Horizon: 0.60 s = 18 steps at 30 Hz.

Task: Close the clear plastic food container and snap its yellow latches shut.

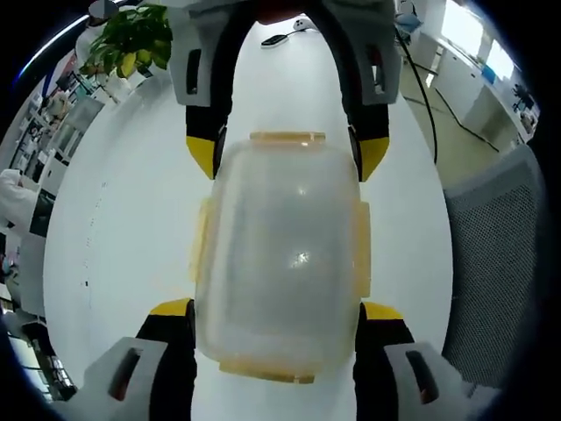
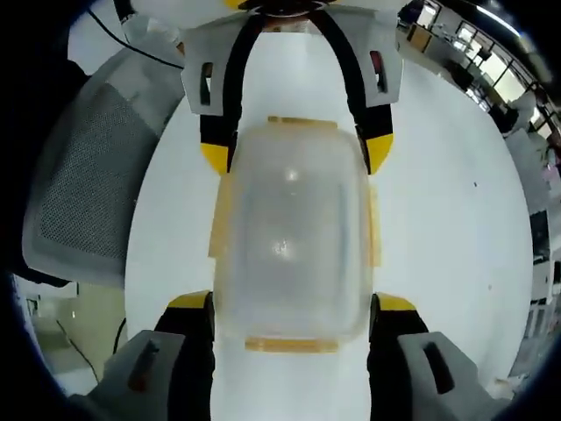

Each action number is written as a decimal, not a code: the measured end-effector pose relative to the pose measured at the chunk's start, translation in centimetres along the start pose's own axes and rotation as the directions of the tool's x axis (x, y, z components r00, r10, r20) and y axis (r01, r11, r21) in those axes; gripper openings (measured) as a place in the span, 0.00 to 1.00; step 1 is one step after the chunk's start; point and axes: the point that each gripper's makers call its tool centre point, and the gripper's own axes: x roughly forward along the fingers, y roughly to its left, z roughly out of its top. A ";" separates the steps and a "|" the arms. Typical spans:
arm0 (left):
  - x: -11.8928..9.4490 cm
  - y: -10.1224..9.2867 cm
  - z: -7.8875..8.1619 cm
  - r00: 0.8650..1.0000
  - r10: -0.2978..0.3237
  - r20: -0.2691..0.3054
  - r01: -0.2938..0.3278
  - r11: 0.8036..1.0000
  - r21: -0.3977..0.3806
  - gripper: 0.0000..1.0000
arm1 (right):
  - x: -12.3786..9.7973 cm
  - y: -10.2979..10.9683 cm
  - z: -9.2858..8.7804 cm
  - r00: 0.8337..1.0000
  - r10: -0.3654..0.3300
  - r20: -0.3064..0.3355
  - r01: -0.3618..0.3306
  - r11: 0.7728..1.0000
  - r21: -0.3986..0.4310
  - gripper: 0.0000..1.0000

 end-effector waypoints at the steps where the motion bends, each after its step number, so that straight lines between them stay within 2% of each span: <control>1: 0.0 0.0 0.0 1.000 0.002 0.001 -0.002 1.000 -0.001 0.70 | 0.0 0.0 0.0 1.000 0.000 0.004 0.000 1.000 0.000 0.69; 8: 0.1 0.0 0.0 1.000 0.013 0.010 -0.013 1.000 -0.009 0.70 | 0.0 -0.1 0.0 1.000 0.000 0.019 0.000 1.000 0.001 0.69; 18: 0.0 -0.2 -0.3 0.999 0.042 0.001 -0.042 0.998 -0.053 0.71 | 0.2 -0.1 0.4 1.000 0.001 0.005 -0.001 1.000 -0.031 0.69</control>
